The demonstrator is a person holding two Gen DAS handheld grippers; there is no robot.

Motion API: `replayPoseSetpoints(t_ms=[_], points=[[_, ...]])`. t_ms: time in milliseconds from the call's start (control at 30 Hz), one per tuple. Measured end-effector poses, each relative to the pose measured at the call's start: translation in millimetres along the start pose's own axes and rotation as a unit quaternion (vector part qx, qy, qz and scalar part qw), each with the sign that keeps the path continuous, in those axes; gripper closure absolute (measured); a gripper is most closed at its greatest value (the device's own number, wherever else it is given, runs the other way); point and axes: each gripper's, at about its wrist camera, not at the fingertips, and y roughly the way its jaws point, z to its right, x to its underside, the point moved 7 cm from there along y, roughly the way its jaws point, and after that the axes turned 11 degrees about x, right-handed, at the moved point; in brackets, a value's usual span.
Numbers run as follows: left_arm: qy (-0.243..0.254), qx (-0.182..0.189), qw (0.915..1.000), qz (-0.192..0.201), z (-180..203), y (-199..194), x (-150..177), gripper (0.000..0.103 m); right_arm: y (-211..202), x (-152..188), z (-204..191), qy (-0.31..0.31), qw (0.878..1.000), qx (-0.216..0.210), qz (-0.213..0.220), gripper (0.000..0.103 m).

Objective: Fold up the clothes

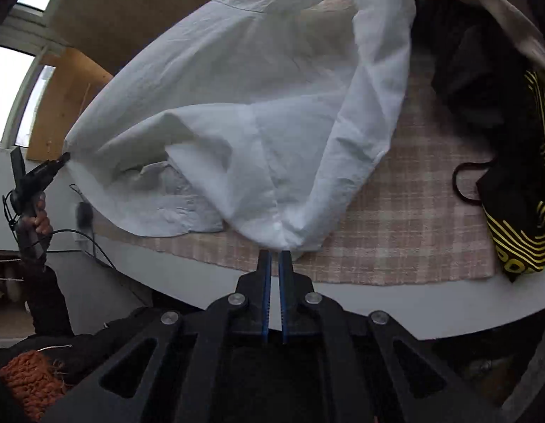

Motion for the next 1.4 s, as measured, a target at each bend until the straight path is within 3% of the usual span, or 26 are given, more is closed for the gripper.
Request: replayPoseSetpoints(t_ms=[33, 100, 133, 167, 233, 333, 467, 567, 700, 800, 867, 967, 1100, 1167, 1200, 1233, 1300, 1400], points=[[0.006, -0.002, 1.0000, -0.004, -2.9, 3.0, 0.9, 0.091, -11.9, -9.1, -4.9, -0.008, 1.000, 0.005, 0.018, 0.093], [0.019, 0.009, 0.9998, -0.006, 1.4, 5.4, -2.9, 0.090, -38.2, -34.0, -19.7, -0.034, 0.998, 0.012, 0.059, 0.067], [0.027, 0.014, 0.9995, -0.004, 4.9, 6.7, -5.0, 0.090, -48.3, -51.8, -29.9, -0.049, 0.995, 0.020, 0.083, 0.043], [0.031, 0.022, 0.9993, 0.001, 8.5, 4.9, -5.4, 0.092, -56.8, -71.8, -41.4, -0.064, 0.991, 0.032, 0.109, 0.035], [0.038, 0.039, 0.9985, 0.012, 16.1, 1.1, -6.2, 0.099, -60.2, -115.6, -64.8, -0.069, 0.989, 0.035, 0.127, 0.035], [0.032, 0.093, 0.9941, 0.044, 29.6, -17.1, -5.6, 0.101, -39.8, -177.2, -102.8, -0.070, 0.991, -0.008, 0.113, 0.035], [0.016, 0.094, 0.9932, 0.067, 15.4, -44.6, 6.1, 0.102, -6.2, -244.4, -138.9, -0.127, 0.981, 0.065, 0.132, 0.035], [0.007, 0.074, 0.9960, 0.050, 3.4, -44.8, 28.4, 0.101, 13.0, -270.6, -176.2, -0.204, 0.972, 0.031, 0.115, 0.035], [0.009, 0.048, 0.9987, 0.016, -3.0, -34.8, 64.7, 0.103, 52.2, -270.2, -221.5, -0.356, 0.930, 0.051, 0.080, 0.035], [-0.002, 0.067, 0.9964, -0.052, -3.6, -8.0, 115.1, 0.103, 86.6, -251.2, -228.3, -0.426, 0.899, 0.094, 0.047, 0.035], [-0.006, 0.045, 0.9946, -0.093, -10.3, 8.8, 150.1, 0.103, 105.2, -241.0, -230.3, -0.459, 0.880, 0.118, 0.038, 0.035], [-0.036, 0.027, 0.9942, -0.098, -22.1, 11.9, 163.5, 0.103, 110.3, -241.3, -235.2, -0.465, 0.879, 0.088, 0.057, 0.035], [-0.016, -0.005, 0.9990, -0.042, -12.0, -8.8, 107.2, 0.096, 110.6, -250.5, -230.1, -0.442, 0.894, 0.055, 0.047, 0.035], [0.018, -0.019, 0.9995, -0.015, 0.8, -16.2, 73.4, 0.077, 114.0, -245.8, -220.3, -0.429, 0.902, 0.037, 0.025, 0.035], [0.043, -0.023, 0.9988, -0.006, 11.1, -16.1, 55.4, 0.053, 117.2, -240.7, -214.5, -0.424, 0.905, 0.032, 0.014, 0.035], [0.067, -0.027, 0.9974, 0.003, 21.2, -15.4, 38.4, 0.041, 121.1, -234.2, -207.7, -0.423, 0.906, 0.030, 0.005, 0.035], [0.117, -0.037, 0.9924, 0.005, 38.4, -6.2, 14.5, 0.039, 128.0, -216.8, -192.0, -0.425, 0.905, 0.031, -0.007, 0.035], [0.179, -0.051, 0.9814, -0.048, 51.3, 25.4, -3.1, 0.036, 132.7, -194.3, -170.3, -0.421, 0.906, 0.021, -0.018, 0.035]])
